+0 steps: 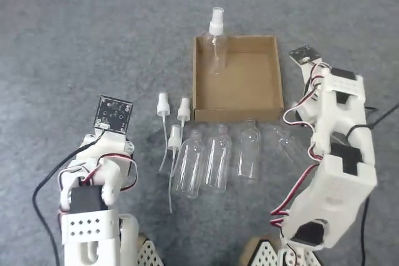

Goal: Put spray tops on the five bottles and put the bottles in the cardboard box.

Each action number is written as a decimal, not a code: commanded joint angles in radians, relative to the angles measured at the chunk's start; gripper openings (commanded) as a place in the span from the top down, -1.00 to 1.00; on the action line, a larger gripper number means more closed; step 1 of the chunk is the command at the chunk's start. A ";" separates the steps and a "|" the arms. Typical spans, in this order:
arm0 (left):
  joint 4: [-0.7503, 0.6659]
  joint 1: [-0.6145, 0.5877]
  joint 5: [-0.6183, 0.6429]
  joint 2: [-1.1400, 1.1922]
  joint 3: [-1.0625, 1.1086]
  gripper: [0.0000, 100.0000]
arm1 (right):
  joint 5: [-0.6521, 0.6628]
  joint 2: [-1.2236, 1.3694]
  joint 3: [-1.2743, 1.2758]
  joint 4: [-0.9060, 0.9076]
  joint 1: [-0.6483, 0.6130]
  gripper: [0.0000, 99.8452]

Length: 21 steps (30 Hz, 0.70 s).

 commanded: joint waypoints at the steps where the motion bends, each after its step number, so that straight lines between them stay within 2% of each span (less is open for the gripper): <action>1: -0.026 0.000 -0.003 -0.020 -0.010 0.97 | -0.051 -0.133 -0.123 0.137 0.018 0.90; 12: -0.028 0.000 -0.003 -0.020 -0.010 0.97 | -0.075 -0.311 -0.157 0.280 -0.004 0.90; 16: -0.054 -0.052 -0.002 -0.020 -0.010 0.97 | -0.137 -0.440 -0.157 0.329 -0.116 0.90; 21: -0.063 -0.121 -0.002 -0.020 -0.010 0.97 | -0.222 -0.605 -0.157 0.429 -0.372 0.90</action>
